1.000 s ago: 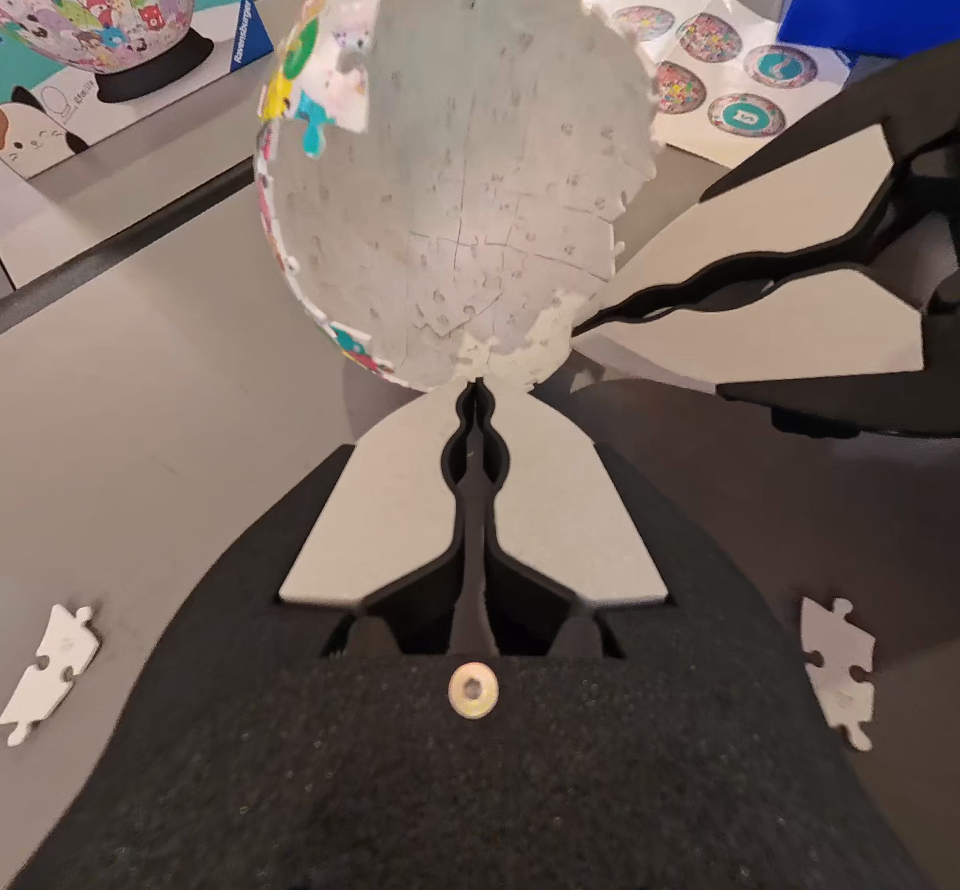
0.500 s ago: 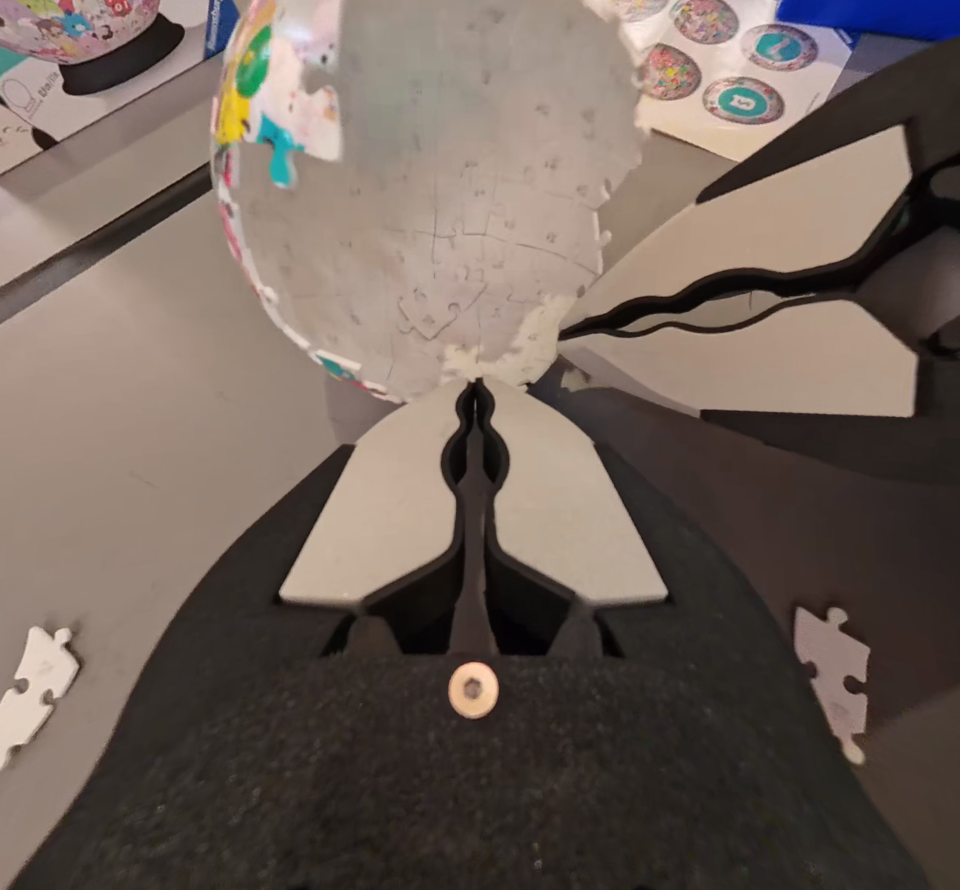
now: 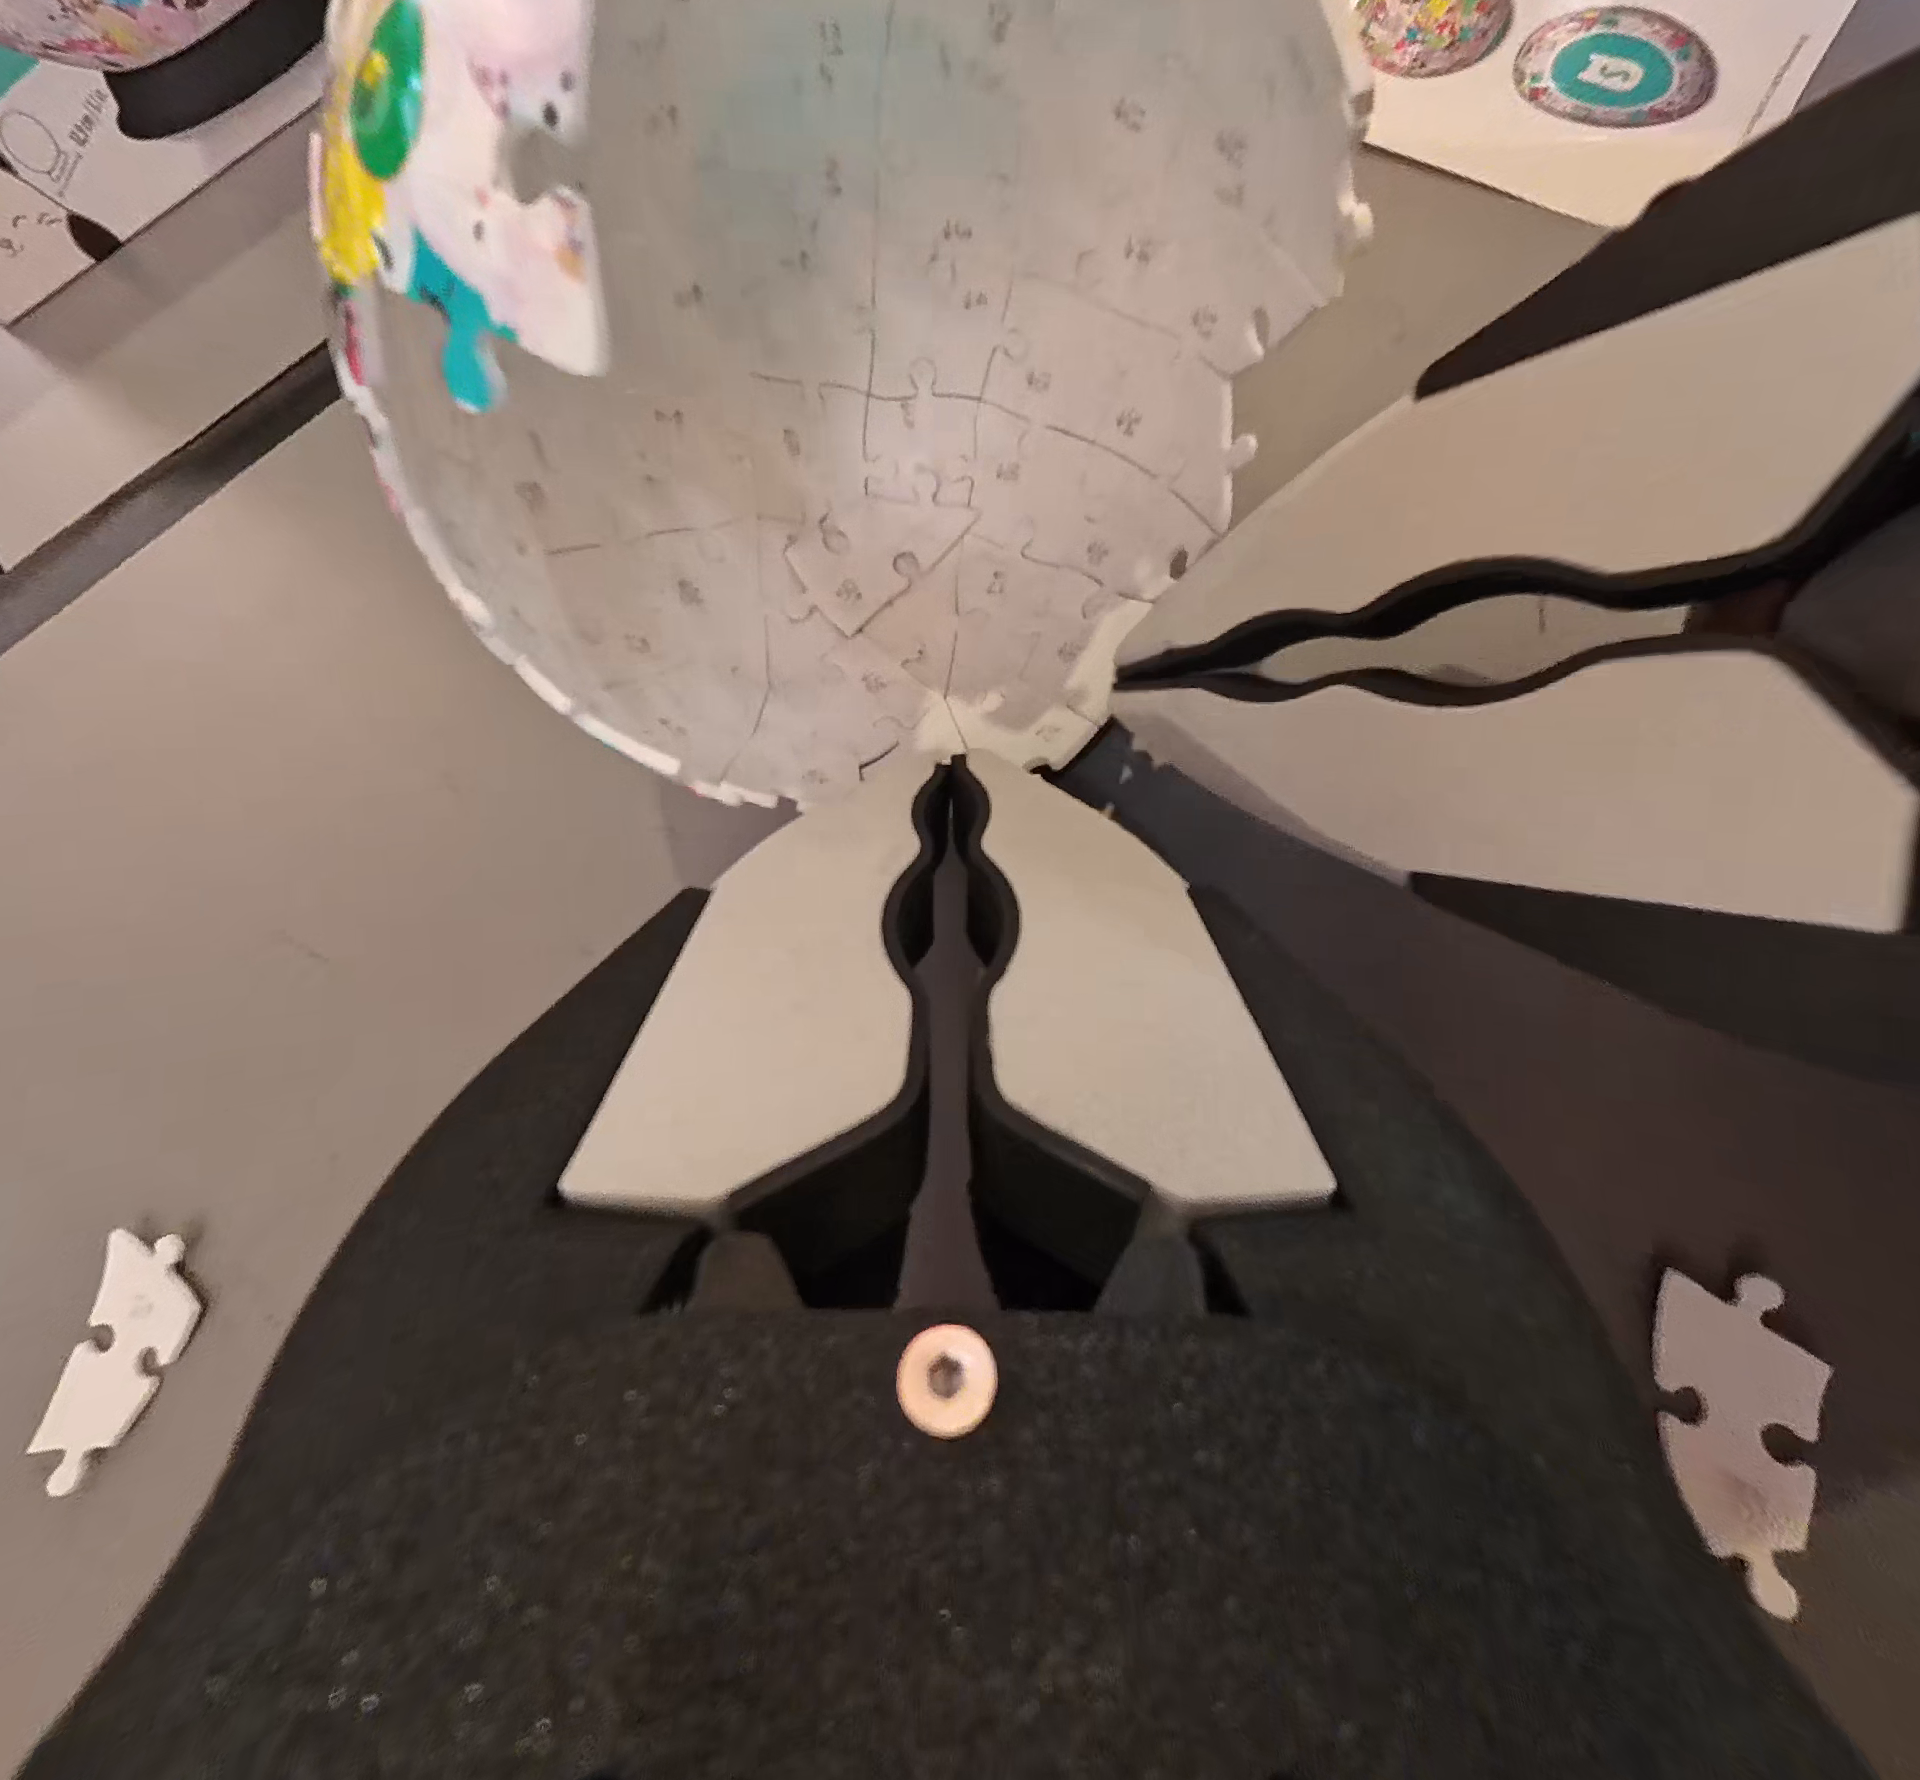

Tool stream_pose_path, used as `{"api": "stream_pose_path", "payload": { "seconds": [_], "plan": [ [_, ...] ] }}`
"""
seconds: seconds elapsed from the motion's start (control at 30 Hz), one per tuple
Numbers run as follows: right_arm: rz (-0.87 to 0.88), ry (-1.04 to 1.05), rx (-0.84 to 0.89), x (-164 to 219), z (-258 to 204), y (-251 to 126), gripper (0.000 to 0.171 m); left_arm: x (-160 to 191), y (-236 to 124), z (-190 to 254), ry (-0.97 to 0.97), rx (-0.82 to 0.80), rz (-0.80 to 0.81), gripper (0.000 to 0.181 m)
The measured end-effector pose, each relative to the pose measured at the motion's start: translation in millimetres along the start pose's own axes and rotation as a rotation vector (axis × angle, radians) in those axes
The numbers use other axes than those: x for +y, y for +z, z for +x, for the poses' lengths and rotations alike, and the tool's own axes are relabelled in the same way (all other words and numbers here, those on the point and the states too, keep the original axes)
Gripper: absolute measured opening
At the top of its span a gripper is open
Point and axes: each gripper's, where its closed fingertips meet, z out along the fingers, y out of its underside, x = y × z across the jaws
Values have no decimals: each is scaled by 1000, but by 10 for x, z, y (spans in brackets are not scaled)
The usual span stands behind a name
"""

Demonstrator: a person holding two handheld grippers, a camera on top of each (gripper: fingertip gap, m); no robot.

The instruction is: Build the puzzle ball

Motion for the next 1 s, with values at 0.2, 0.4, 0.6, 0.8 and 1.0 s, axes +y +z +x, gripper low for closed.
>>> {"api": "stream_pose_path", "payload": {
  "seconds": [0.2, 0.4, 0.6, 0.8, 1.0],
  "plan": [
    [178, 114, -15, -98, 75, -328, 17, -4, -19, 4, 14, -31, -13, 0],
    [357, -31, 47, -391, 567, -723, 47, 11, -27, -22, 2, -54, -22, 0],
    [342, 98, -66, -330, 806, -573, 89, 14, -33, -59, -5, -82, -33, 0],
    [240, 151, -373, 2, 441, -115, 114, 11, -45, -81, -43, -70, -27, 0],
    [251, 303, -557, -121, 433, -33, 126, 16, -23, -79, -53, -68, -44, 0]
  ]
}}
